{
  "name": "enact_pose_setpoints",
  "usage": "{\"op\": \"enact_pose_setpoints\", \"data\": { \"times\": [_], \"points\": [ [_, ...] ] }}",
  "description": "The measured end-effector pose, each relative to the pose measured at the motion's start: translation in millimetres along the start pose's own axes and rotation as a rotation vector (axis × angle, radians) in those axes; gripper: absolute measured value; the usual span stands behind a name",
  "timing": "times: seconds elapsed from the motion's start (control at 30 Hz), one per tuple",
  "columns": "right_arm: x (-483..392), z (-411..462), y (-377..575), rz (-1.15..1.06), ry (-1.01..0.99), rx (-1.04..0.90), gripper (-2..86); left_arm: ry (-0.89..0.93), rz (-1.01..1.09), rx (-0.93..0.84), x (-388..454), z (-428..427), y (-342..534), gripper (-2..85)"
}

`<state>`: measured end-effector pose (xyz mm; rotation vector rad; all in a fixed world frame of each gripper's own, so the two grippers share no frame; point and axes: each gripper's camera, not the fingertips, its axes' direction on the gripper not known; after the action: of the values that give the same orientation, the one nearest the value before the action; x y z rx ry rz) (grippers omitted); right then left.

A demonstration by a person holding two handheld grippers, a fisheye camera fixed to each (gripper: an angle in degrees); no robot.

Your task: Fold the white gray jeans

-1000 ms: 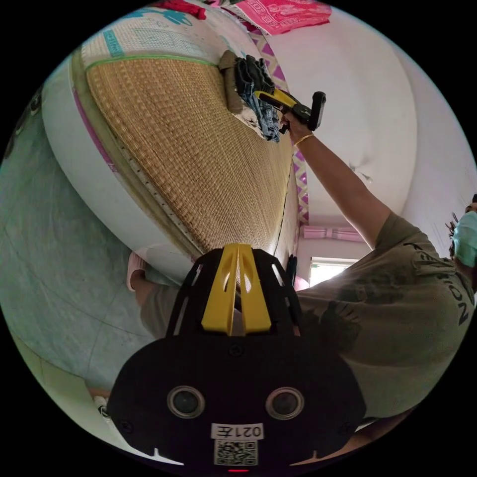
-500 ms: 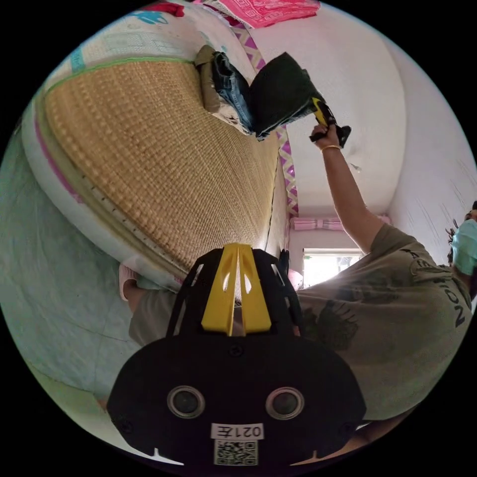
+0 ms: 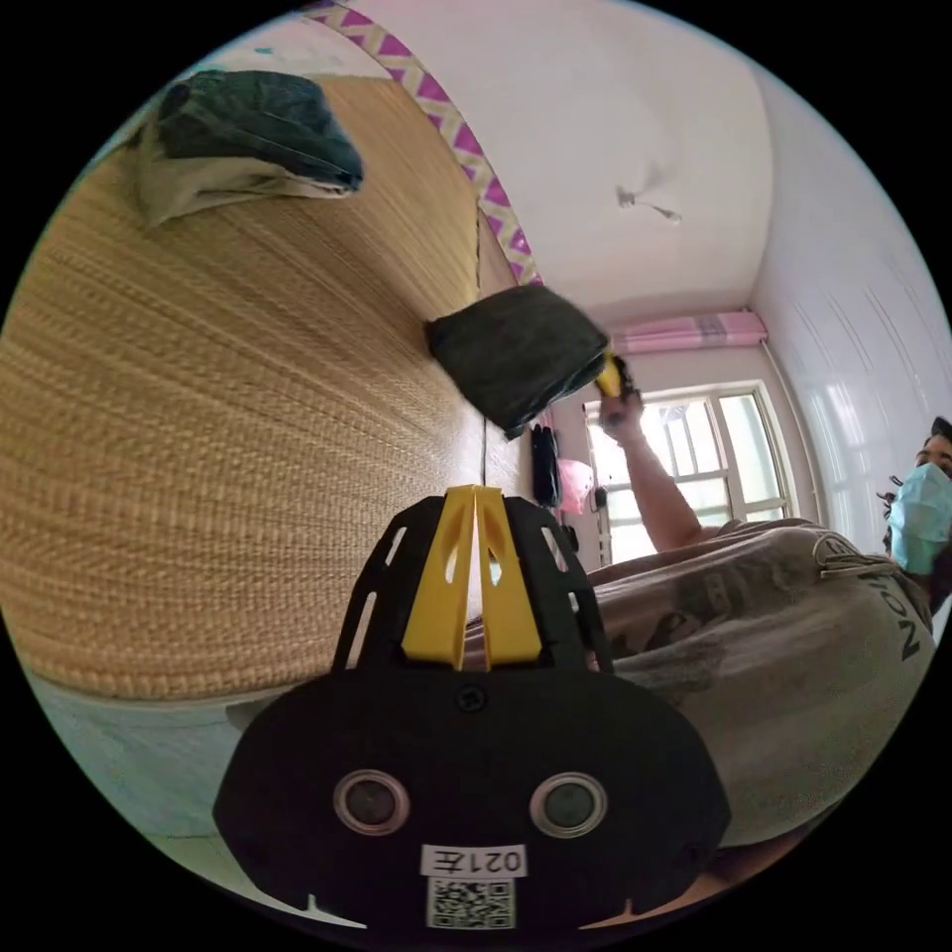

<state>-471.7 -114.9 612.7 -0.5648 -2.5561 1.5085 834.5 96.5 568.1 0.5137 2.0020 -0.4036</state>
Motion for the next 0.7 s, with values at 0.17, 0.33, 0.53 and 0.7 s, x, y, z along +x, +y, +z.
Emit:
{"op": "enact_pose_setpoints", "data": {
  "times": [0.17, 0.33, 0.53, 0.7],
  "points": [
    [205.1, -102.8, 106.4, 0.473, -0.056, 0.22, 8.1, -0.008, 0.078, -0.136, 36.3, 74.4, -24.7, -0.9],
    [208.8, -145.8, 127.2, 0.334, 0.119, 0.176, 12.7, -0.1, 0.228, -0.3, 85.9, 167.8, -51.5, -0.9],
    [178.4, -175.1, 121.9, 0.24, 0.256, 0.178, 11.8, -0.108, 0.292, -0.415, 126.2, 266.1, -70.7, -0.9],
    [177.7, -147.2, 98.1, 0.165, 0.325, 0.019, 13.2, -0.094, 0.319, -0.464, 148.8, 306.1, -65.2, -1.0]
  ]
}}
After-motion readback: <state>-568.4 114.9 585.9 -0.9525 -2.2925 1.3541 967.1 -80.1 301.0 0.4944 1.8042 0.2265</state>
